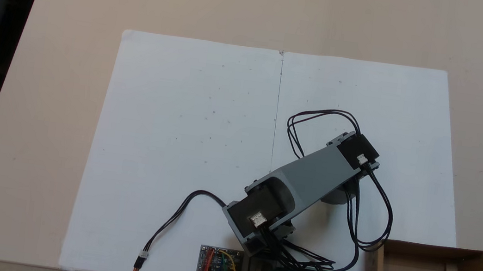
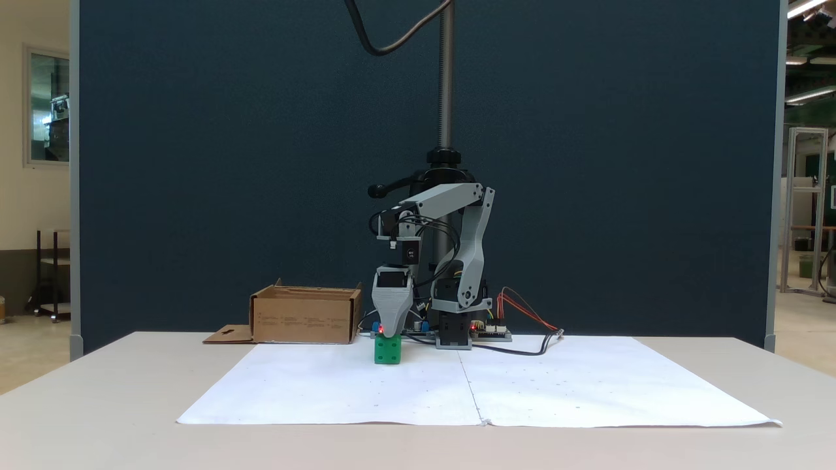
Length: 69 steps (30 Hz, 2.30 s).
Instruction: Grasp a green dice and put it in the bin.
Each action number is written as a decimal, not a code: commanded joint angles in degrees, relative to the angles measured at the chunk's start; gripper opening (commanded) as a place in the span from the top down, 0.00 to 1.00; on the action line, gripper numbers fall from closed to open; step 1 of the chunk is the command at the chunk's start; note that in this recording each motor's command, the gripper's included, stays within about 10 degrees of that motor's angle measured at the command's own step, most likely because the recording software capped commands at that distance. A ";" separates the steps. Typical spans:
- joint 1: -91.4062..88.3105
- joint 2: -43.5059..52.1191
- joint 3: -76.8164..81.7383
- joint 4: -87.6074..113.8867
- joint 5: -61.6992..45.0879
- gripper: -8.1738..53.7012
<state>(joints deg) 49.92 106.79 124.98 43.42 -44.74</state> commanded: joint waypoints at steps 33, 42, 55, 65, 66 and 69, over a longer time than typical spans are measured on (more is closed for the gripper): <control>-0.09 -1.93 5.54 -12.48 2.72 0.14; -0.09 -3.60 5.54 -13.54 2.72 0.13; -0.09 -4.92 5.54 -17.49 2.55 0.14; 0.26 -5.27 6.33 -19.34 1.23 0.17; 0.26 -5.27 6.59 -19.34 0.62 0.17; 0.26 -5.45 6.94 -19.34 -1.49 0.17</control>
<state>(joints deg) 49.92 100.81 131.75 25.93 -44.82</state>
